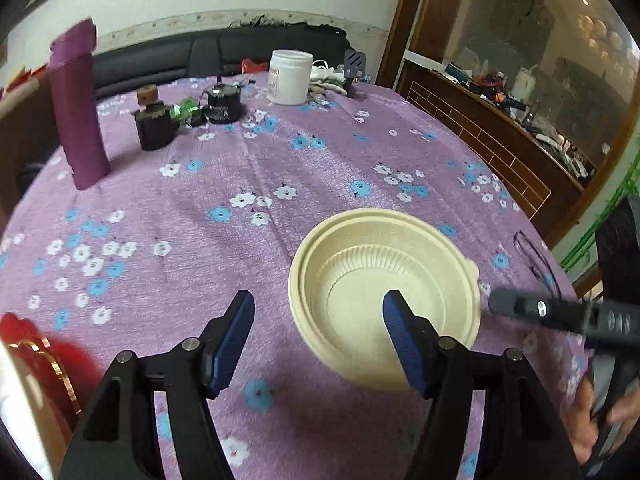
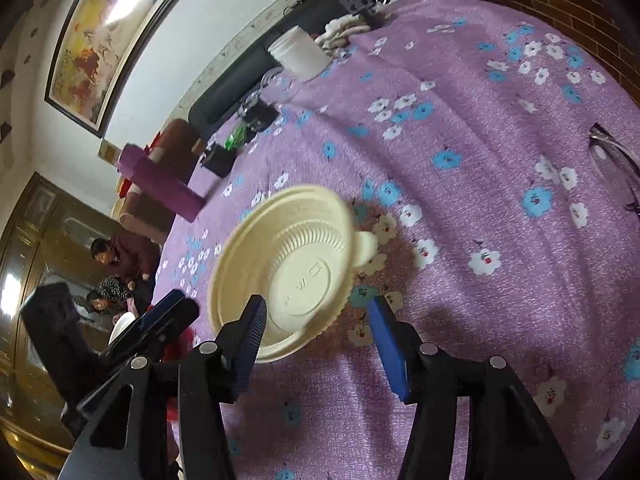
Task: Organize plates and bowls
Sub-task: 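Grasp the rim of the cream plastic bowl with the left gripper, then carry the cream bowl with the left gripper over the bowl stack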
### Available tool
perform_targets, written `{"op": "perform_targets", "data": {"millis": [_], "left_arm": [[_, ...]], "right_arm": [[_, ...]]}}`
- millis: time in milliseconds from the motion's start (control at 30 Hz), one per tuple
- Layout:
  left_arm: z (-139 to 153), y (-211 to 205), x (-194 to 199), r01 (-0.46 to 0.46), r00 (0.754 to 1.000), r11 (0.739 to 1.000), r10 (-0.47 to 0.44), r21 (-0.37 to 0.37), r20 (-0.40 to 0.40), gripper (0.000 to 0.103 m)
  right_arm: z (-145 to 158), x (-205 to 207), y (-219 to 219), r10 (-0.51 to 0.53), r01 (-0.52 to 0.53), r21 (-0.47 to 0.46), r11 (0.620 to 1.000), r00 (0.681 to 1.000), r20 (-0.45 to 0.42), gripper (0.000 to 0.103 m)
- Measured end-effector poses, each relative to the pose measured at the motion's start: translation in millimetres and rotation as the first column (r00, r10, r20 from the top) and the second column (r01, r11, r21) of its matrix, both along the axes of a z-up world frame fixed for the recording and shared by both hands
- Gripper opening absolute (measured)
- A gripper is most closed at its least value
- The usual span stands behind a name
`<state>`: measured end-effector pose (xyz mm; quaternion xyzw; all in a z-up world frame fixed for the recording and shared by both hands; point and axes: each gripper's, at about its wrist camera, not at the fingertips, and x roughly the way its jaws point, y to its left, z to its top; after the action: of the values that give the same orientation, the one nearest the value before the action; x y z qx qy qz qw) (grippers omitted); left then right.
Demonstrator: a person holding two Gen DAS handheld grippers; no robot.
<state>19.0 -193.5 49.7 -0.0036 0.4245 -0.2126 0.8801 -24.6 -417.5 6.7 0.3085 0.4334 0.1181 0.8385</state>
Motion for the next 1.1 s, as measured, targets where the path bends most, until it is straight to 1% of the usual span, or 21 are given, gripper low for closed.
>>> {"op": "perform_targets", "data": {"millis": [33,67,100,133,167,200,233,300,400,500,600,667,767,833,900,967,1000,1033,1067,1100], "left_arm": [[-1.9,-2.0,3.6,0.005,1.0,1.0,-0.005,-0.009,-0.007,0.065],[-6.0,-5.2,9.4,-0.002,1.0,1.0,0.002,0.0,-0.013,0.063],[-9.5,-6.7,12.5,-0.008,1.0,1.0,0.009,0.007,-0.02,0.052],[-13.2,-8.2,15.6,-0.008,0.999,1.0,0.008,0.006,-0.031,0.038],[-17.9,-10.1,18.4,-0.007,0.999,1.0,0.007,0.007,-0.046,0.035],[-20.0,-10.2,19.1,-0.007,0.999,1.0,0.007,0.007,-0.047,0.028],[-21.6,-10.7,18.0,-0.007,0.999,1.0,0.007,0.008,-0.045,0.023],[-22.3,-12.2,12.7,-0.006,1.0,0.999,0.007,0.035,-0.023,0.023],[-17.2,-7.1,2.6,-0.003,1.0,1.0,0.003,0.029,-0.01,0.023],[-8.8,-0.9,-12.1,0.003,1.0,0.999,-0.003,0.041,0.01,0.023],[-2.7,7.1,-31.1,0.0,1.0,0.998,-0.002,0.057,0.029,0.023],[-1.7,14.9,-46.0,-0.01,0.999,0.996,0.006,0.091,0.041,0.023],[-4.3,31.3,-61.4,-0.016,0.999,0.995,0.013,0.094,0.034,0.025],[-8.9,40.9,-65.8,-0.025,1.0,0.996,0.024,0.087,0.019,0.025],[-14.3,45.7,-65.4,-0.031,0.999,0.995,0.03,0.095,0.014,0.025],[-19.2,49.9,-63.3,-0.042,0.999,0.995,0.042,0.086,0.0,0.025],[-20.7,51.3,-62.4,-0.044,0.999,0.996,0.044,0.081,0.002,0.028],[-21.9,51.4,-61.6,-0.046,0.999,0.995,0.045,0.089,0.013,0.028],[-23.1,50.5,-60.4,-0.052,0.999,0.994,0.05,0.1,0.021,0.028],[-24.6,49.5,-59.6,-0.05,0.999,0.994,0.048,0.101,0.024,0.028]], "right_arm": [[0.0,-0.8,0.0,0.001,-0.001,0.002,1.0,1.0,0.002,0.058],[-1.3,-2.3,0.5,0.004,-0.004,0.004,1.0,1.0,0.002,0.057],[-3.6,-2.0,0.8,0.003,-0.003,0.01,1.0,1.0,0.0,0.057],[-7.1,-2.7,1.3,0.001,0.0,0.022,1.0,1.0,-0.004,0.055],[-9.5,-0.9,3.8,0.007,-0.007,0.026,1.0,1.0,-0.01,0.045],[-13.0,1.1,6.2,0.014,-0.014,0.027,1.0,1.0,-0.014,0.034],[-15.4,2.2,7.9,0.011,-0.01,0.026,1.0,1.0,-0.016,0.032],[-20.4,5.4,11.3,0.007,-0.007,0.02,1.0,1.0,-0.024,0.022],[-17.9,2.7,12.4,-0.009,0.009,0.009,1.0,1.0,-0.009,0.02],[-11.1,-3.5,15.2,0.005,-0.005,0.001,1.0,1.0,0.004,0.02],[-5.3,-11.9,20.1,0.023,-0.023,0.001,1.0,1.0,0.014,0.02],[-3.4,-16.1,26.8,0.048,-0.048,0.001,0.999,0.999,0.012,0.02],[-3.8,-21.2,42.9,0.103,-0.103,-0.019,0.995,0.995,0.003,0.02],[-6.2,-24.5,52.5,0.133,-0.133,-0.024,0.991,0.991,0.0,0.02],[-10.2,-25.3,62.2,0.153,-0.153,-0.032,0.988,0.988,-0.009,0.022],[-12.3,-24.3,67.9,0.158,-0.159,-0.044,0.986,0.987,-0.012,0.022],[-11.9,-24.0,71.5,0.159,-0.16,-0.06,0.985,0.987,-0.014,0.022],[-11.5,-23.8,73.7,0.158,-0.159,-0.081,0.984,0.987,-0.016,0.022],[-10.7,-23.4,74.9,0.155,-0.155,-0.1,0.983,0.988,-0.015,0.025],[-9.9,-24.2,75.9,0.144,-0.145,-0.122,0.982,0.989,-0.014,0.032]]}}
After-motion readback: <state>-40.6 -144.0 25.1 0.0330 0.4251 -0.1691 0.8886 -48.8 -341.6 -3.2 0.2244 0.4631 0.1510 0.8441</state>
